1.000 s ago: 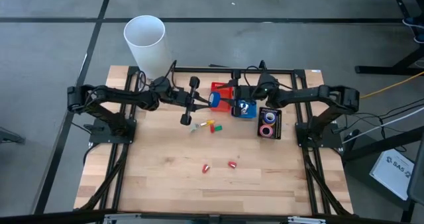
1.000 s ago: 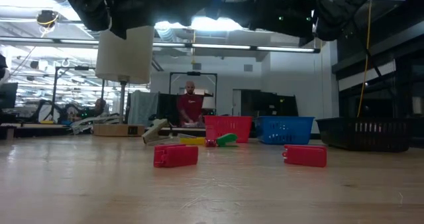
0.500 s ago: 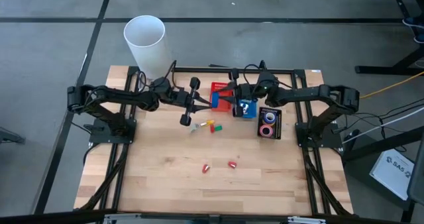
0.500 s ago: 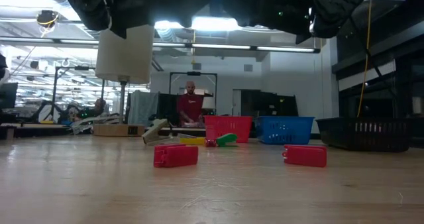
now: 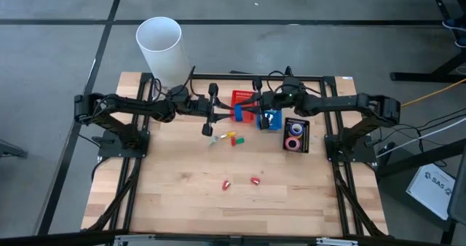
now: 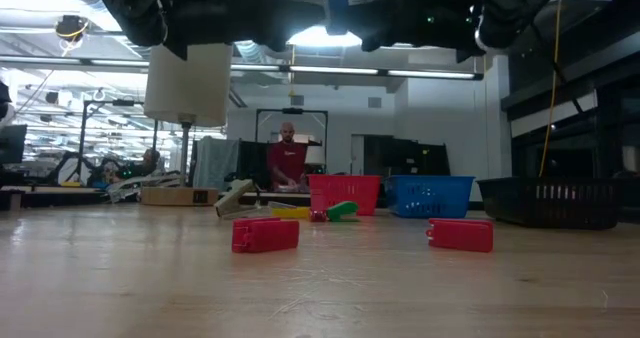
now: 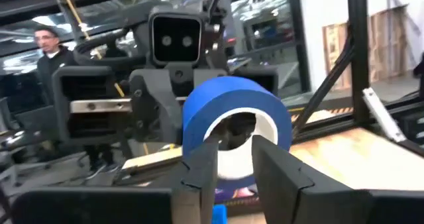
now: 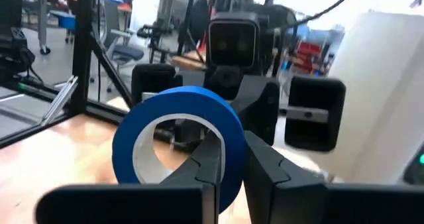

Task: Pick and place Stapler, Stapler remover, tape
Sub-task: Put the blue tape into the black bin

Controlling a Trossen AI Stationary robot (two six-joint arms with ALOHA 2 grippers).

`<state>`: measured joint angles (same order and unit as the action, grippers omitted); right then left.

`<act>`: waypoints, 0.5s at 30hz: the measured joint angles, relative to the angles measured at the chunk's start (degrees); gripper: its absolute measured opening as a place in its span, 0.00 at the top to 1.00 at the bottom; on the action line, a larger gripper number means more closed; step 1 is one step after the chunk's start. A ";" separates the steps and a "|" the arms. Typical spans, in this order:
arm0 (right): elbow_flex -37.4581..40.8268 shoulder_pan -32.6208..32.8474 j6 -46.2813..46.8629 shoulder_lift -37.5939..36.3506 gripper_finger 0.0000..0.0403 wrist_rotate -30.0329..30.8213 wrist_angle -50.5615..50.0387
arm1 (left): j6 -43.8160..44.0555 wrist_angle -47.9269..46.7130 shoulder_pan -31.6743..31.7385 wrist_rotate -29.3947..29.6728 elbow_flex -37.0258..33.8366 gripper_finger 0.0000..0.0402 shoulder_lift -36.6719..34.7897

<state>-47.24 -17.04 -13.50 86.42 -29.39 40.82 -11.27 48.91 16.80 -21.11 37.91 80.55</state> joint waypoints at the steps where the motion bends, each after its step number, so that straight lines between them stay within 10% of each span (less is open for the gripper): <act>1: -0.02 -0.02 -0.04 -0.95 0.91 0.16 -2.86 | -0.21 -0.57 0.02 0.06 -0.02 0.75 0.00; 15: 0.04 -0.05 -1.77 -17.33 0.91 4.67 -50.11 | 0.24 -3.02 0.02 3.63 -0.02 0.63 -0.02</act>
<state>-47.20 -17.09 -15.27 69.09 -24.71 -9.29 -11.02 45.90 16.82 -17.47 37.89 80.53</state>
